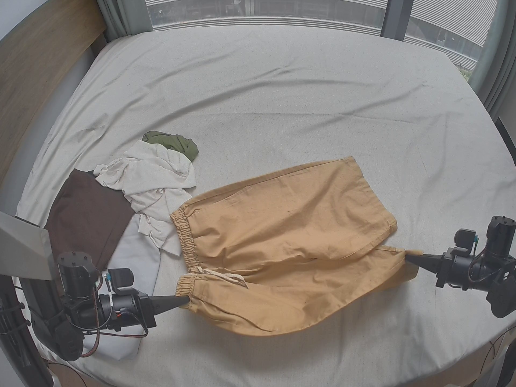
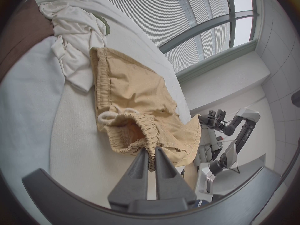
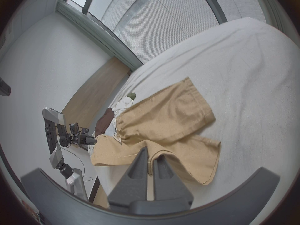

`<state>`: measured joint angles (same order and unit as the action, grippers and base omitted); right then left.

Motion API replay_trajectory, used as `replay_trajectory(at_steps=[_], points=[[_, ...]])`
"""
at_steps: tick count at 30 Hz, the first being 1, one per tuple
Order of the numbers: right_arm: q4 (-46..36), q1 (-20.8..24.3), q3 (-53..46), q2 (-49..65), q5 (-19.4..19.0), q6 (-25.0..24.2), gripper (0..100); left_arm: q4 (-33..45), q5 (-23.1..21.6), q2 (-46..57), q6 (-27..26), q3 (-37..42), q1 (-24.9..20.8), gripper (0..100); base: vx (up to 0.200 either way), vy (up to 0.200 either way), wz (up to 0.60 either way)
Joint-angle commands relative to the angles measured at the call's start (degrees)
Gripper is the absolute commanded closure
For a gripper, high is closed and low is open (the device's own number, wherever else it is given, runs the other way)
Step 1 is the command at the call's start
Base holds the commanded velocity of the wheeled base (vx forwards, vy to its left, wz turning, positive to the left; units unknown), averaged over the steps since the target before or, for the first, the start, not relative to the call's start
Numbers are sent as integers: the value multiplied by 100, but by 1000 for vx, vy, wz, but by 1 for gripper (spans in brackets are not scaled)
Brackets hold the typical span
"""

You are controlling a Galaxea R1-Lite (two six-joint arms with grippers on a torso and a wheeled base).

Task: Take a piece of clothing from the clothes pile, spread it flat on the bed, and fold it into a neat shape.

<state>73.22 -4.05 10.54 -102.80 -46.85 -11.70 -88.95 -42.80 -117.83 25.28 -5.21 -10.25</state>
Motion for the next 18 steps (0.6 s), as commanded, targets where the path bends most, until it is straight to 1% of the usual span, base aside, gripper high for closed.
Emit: replay_trajectory(at_steps=[1, 5, 7, 12, 15, 18], points=[[439, 44, 62, -152, 141, -210, 100, -17, 193, 489, 231, -130, 6, 100, 0, 0, 0], [703, 132, 106, -310, 317, -394, 100, -17, 211, 560, 240, -139, -38, 100, 0, 0, 0], [879, 211, 202, -381, 466, -570, 100, -17, 228, 560, 240, -165, -56, 100, 0, 0, 0], [905, 255, 361, -372, 492, -719, 100, -17, 246, 560, 240, -227, -56, 100, 0, 0, 0], [852, 308, 422, -337, 492, -746, 100, -17, 413, 569, 240, -262, -65, 100, 0, 0, 0], [843, 370, 484, -310, 492, -781, 100, -17, 431, 577, 240, -288, -65, 100, 0, 0, 0]])
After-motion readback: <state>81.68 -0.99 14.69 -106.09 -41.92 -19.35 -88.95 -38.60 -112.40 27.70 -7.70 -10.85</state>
